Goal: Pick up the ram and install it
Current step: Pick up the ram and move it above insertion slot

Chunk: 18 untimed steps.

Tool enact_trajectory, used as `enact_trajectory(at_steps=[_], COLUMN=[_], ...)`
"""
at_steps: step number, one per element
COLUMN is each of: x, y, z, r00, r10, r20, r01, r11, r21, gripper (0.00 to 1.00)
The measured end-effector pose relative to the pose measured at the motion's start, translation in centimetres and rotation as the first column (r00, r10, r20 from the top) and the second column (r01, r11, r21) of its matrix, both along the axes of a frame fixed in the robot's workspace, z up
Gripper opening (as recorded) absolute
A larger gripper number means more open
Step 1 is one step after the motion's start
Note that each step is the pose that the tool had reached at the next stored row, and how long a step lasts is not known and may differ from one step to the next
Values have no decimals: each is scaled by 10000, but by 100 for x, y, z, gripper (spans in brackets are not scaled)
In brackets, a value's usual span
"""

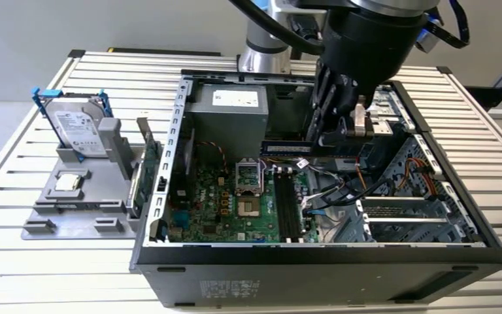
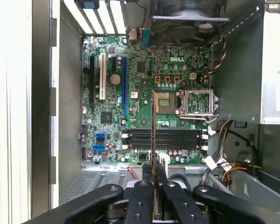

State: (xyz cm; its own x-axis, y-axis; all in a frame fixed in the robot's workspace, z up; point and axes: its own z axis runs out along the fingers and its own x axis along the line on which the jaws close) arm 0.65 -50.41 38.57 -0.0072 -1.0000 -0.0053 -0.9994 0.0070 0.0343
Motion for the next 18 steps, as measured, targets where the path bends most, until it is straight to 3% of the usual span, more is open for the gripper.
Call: enact_trajectory(at_steps=[18], x=[34], y=[0], z=[0], r00=[10000], r10=[-15], r20=[0], r01=[15], r11=[10000], r21=[1], gripper=[0])
